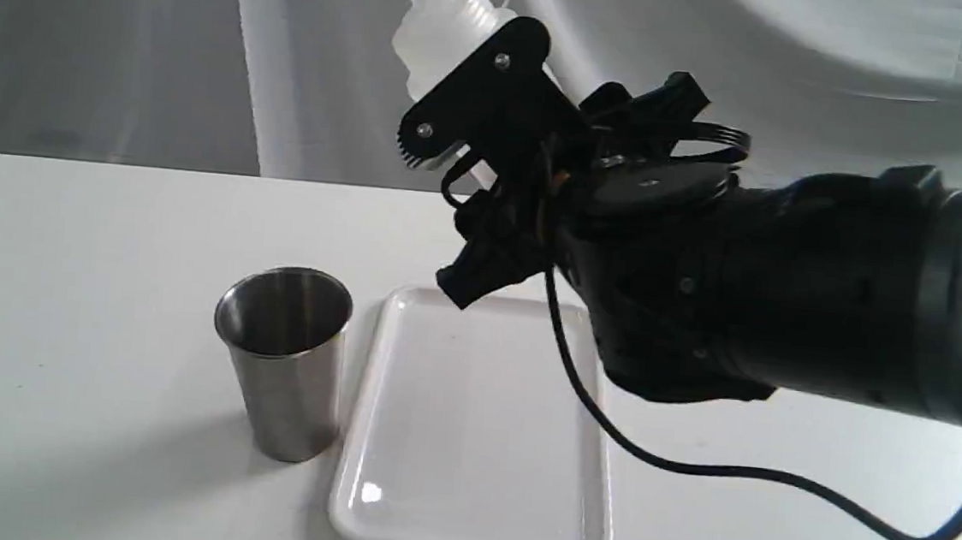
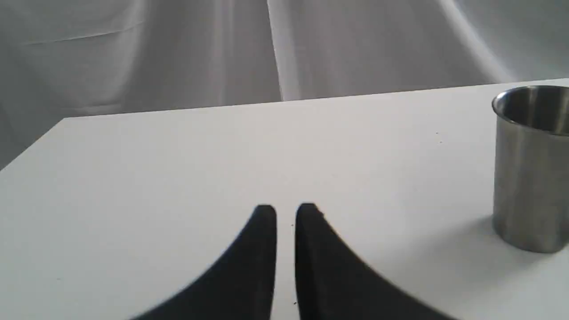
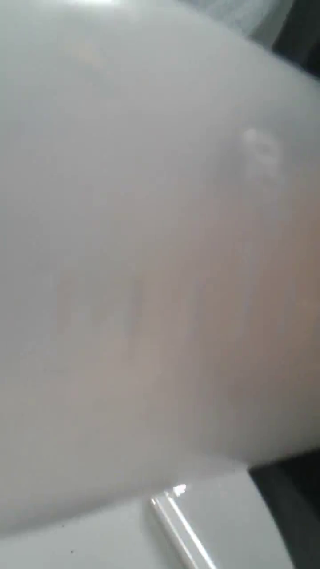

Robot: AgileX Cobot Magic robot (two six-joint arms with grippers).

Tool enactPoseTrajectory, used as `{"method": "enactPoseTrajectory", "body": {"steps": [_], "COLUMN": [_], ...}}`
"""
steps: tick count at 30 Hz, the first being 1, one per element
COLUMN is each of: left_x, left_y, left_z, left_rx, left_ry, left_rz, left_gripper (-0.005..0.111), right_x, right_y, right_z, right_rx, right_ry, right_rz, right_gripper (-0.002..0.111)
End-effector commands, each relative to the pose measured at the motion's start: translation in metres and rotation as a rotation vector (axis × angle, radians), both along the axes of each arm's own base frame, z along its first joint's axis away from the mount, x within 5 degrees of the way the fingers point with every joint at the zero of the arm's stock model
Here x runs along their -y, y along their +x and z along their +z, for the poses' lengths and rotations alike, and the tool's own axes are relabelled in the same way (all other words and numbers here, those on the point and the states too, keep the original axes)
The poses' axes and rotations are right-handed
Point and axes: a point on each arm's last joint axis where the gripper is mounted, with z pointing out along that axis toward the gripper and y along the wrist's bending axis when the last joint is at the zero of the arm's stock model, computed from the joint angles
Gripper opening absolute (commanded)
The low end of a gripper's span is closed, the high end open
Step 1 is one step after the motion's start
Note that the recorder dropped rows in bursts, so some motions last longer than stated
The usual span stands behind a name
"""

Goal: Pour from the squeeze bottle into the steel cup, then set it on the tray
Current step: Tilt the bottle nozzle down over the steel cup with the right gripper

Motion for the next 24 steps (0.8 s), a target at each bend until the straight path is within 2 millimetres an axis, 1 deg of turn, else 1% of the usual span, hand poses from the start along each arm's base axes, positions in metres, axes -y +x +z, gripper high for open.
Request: {"method": "enactPoseTrajectory", "body": {"steps": [1,8,14,18,20,24], "left_x": [0.0,0.0,0.0,0.0,0.0,0.0], "left_y": [0.0,0.0,0.0,0.0,0.0,0.0], "left_z": [-0.001,-0.001,-0.001,-0.001,-0.001,-0.001], "left_rx": [0.008,0.008,0.008,0.008,0.008,0.008], "left_ry": [0.001,0.001,0.001,0.001,0.001,0.001], "left_rz": [-0.002,-0.002,-0.002,-0.002,-0.002,-0.002], "left_gripper": [0.008,0.008,0.008,0.008,0.008,0.008], "right_x": [-0.004,-0.007,-0.01,-0.012,-0.013,-0.017], "right_y": [0.002,0.01,0.013,0.013,0.014,0.013], "right_z": [0.003,-0.008,-0.015,-0.025,-0.028,-0.028], "right_rx": [0.029,0.01,-0.008,-0.027,-0.032,-0.018], "right_ry": [-0.113,-0.29,-0.36,-0.464,-0.49,-0.52], "right_rz": [-0.006,-0.027,-0.003,0.013,0.018,0.038], "right_gripper": [0.0,0.0,0.0,0.0,0.0,0.0]}}
